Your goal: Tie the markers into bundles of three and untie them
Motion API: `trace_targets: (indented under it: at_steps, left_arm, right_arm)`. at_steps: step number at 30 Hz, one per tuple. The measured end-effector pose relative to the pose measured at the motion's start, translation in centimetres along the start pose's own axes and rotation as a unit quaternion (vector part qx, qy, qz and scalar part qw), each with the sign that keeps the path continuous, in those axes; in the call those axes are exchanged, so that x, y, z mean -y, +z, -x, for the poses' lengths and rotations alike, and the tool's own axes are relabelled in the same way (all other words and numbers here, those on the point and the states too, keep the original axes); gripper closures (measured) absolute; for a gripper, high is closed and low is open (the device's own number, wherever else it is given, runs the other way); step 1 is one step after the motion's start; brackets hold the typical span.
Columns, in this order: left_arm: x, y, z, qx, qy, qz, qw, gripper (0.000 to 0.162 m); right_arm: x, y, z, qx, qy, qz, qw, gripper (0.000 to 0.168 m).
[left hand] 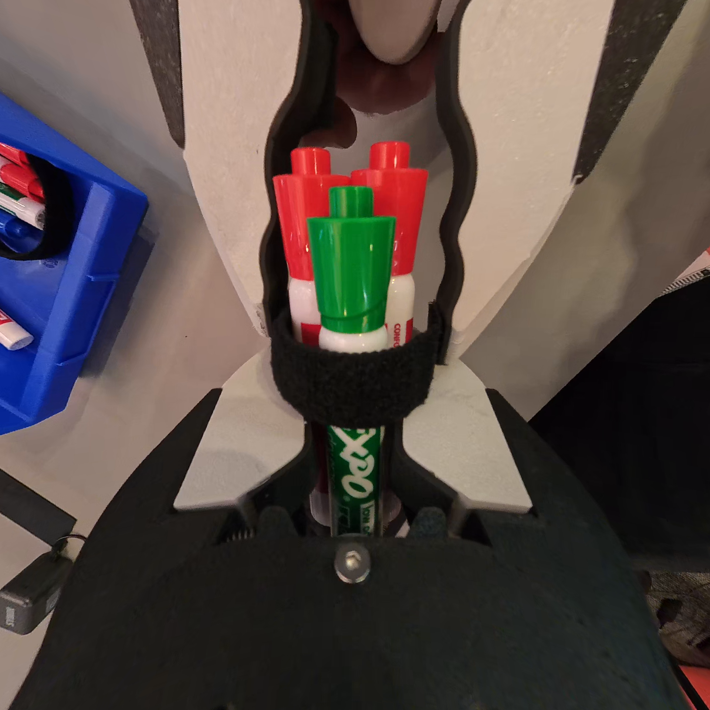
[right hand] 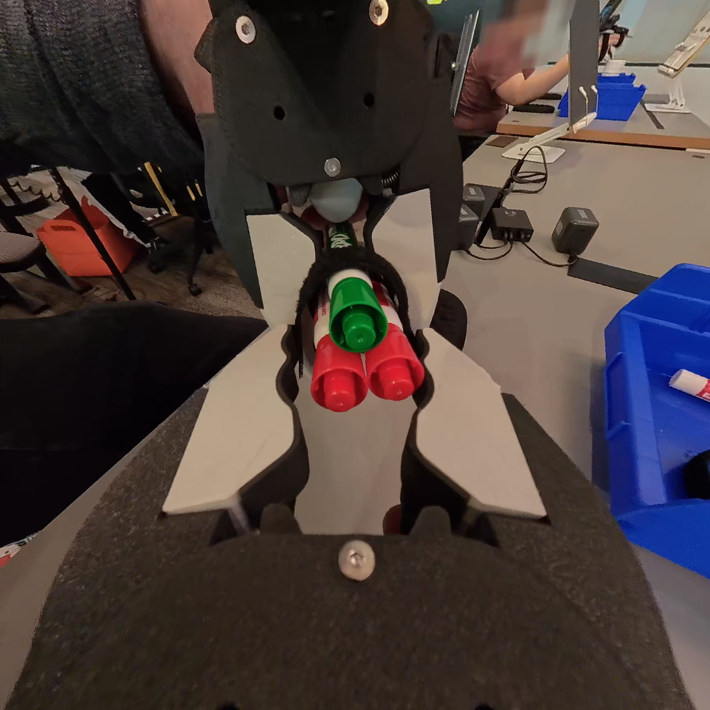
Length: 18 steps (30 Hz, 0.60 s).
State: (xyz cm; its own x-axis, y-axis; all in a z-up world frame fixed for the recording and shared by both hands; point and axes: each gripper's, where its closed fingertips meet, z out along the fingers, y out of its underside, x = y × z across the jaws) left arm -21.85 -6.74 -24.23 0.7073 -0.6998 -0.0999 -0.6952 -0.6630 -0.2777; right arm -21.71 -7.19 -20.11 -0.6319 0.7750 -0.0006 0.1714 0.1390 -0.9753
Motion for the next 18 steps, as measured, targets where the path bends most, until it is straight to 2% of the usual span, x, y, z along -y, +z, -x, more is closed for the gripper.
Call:
trace_targets:
  at_steps: [7, 18]
  left_arm:
    - [-0.2, 0.2, 0.3, 0.006, -0.003, -0.001, 1.0, 0.119]
    - [-0.2, 0.3, 0.4, 0.006, -0.004, 0.001, 1.0, 0.119]
  right_arm:
    - [-1.0, 0.1, -0.4, -0.004, 0.043, 0.02, 0.999, 0.099]
    - [-1.6, 0.1, -0.4, 0.001, 0.067, 0.038, 0.997, 0.116]
